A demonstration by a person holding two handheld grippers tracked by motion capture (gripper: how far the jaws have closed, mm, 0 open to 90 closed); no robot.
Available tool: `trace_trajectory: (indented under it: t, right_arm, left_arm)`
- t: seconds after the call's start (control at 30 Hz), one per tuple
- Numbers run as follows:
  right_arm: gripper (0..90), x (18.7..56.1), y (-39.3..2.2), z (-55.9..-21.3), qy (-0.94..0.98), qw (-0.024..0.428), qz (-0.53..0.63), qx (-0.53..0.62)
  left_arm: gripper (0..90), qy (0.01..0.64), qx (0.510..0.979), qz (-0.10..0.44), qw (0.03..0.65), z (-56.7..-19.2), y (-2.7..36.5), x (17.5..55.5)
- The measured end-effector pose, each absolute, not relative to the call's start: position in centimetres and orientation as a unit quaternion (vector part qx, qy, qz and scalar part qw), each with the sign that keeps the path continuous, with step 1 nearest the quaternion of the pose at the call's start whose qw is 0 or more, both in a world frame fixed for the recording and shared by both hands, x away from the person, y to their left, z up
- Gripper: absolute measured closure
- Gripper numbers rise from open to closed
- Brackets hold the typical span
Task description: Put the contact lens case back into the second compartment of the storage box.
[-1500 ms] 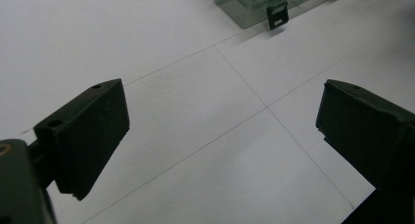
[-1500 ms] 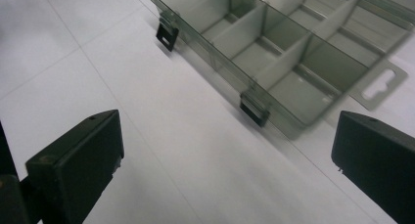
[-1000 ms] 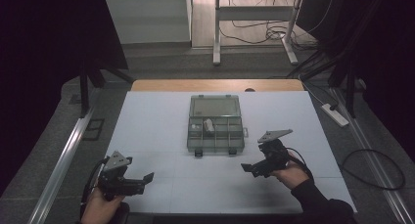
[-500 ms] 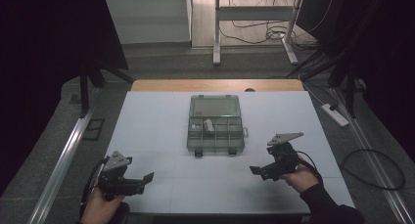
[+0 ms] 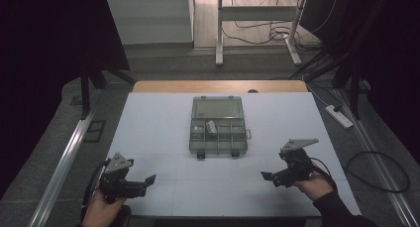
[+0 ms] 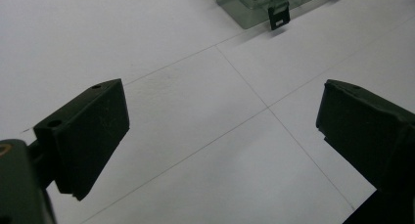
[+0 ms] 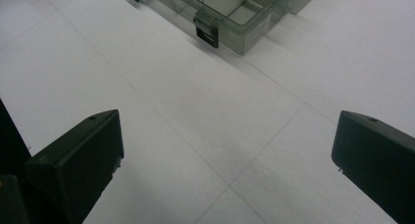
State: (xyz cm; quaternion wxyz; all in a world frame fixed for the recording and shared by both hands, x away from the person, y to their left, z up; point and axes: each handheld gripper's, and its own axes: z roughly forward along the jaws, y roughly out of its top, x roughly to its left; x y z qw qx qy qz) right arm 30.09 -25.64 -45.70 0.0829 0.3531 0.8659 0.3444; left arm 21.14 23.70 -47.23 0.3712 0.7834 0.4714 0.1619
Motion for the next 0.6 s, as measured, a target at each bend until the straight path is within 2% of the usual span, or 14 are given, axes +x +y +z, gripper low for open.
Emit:
trace_trajectory:
  t: [0.6]
  right_arm:
    - [0.0, 28.6, -29.2, -45.6, 0.846, 0.093, 0.355, 0.386]
  left_arm:
    - [5.4, 0.473, 0.783, 0.161, 0.370, -47.2, 23.7, 21.2]
